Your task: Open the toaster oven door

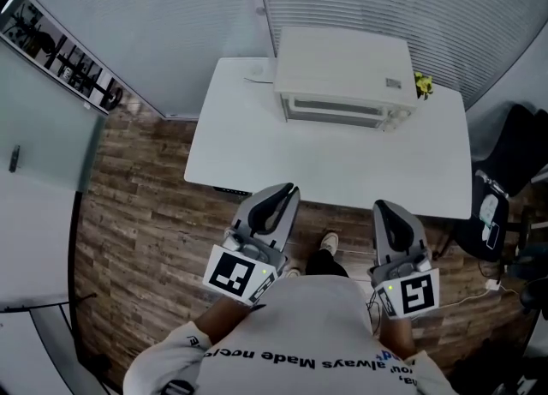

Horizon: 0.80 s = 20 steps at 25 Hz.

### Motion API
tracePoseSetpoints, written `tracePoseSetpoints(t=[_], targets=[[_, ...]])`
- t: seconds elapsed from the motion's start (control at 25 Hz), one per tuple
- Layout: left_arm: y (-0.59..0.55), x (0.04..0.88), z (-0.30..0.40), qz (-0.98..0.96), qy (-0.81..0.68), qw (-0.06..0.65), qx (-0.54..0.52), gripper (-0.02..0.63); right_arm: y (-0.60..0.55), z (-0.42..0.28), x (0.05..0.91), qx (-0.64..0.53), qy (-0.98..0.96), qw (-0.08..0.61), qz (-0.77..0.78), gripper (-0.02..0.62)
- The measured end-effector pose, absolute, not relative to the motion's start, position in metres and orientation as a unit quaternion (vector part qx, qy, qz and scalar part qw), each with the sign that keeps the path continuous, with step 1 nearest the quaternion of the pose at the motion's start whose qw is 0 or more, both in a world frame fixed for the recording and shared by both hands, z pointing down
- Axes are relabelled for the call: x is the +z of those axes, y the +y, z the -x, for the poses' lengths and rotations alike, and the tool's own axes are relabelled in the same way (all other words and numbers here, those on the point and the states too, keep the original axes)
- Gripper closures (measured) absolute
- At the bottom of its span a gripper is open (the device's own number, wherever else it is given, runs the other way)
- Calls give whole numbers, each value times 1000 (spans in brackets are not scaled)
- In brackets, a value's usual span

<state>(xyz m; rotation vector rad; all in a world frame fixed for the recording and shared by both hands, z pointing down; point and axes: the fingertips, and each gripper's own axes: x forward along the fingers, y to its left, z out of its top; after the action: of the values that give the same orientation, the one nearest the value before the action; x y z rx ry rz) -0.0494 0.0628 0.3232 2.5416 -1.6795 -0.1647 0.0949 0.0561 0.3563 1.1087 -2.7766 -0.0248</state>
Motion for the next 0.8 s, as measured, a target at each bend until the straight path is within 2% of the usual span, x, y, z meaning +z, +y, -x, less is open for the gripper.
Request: tracePoseSetpoints(t=[0.8], targets=[[-33,324,14,-823,-566,48,-29,563,-45,-129,356,-2,-934,67,-351,588]])
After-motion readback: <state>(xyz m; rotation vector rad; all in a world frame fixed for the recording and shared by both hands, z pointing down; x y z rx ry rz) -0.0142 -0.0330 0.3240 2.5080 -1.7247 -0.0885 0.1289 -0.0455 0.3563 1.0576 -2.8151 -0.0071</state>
